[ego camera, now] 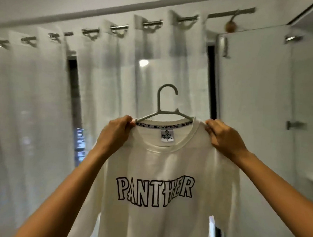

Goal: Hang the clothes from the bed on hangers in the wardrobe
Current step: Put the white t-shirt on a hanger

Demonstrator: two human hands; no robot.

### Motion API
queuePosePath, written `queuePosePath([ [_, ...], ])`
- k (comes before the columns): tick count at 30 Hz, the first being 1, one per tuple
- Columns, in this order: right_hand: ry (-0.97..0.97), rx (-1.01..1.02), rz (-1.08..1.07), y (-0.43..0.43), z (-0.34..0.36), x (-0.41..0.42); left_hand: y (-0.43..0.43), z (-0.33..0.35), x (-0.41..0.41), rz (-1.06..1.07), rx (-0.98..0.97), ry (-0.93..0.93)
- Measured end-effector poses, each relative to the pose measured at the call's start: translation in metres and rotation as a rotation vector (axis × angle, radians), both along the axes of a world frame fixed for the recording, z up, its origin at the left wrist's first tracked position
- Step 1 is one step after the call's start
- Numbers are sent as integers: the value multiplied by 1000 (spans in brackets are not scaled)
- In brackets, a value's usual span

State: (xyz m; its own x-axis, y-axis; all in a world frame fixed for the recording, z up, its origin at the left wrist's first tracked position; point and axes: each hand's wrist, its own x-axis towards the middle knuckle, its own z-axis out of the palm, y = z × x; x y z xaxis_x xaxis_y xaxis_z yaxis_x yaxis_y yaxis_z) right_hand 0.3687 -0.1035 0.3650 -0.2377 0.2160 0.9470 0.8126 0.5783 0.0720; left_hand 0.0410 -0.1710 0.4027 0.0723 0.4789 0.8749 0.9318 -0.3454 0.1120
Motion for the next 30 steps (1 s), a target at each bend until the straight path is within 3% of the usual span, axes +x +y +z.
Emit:
queuePosePath([
  [8, 31, 120, -551, 22, 32, 213, 168, 22, 220, -379, 29, -8],
  [15, -5, 220, -957, 8, 73, 369, 263, 47, 425, -765, 20, 6],
  [22, -223, 364, -1359, -25, 103, 492, 309, 72, 625, -1025, 70, -13],
  [27, -221, 320, -1579, -55, 138, 546, 312, 109, 762, -1087, 213, -57],
  [30, -200, 281, -1688, -69, 170, 570, 308, 147, 834, -1170, 201, -96],
])
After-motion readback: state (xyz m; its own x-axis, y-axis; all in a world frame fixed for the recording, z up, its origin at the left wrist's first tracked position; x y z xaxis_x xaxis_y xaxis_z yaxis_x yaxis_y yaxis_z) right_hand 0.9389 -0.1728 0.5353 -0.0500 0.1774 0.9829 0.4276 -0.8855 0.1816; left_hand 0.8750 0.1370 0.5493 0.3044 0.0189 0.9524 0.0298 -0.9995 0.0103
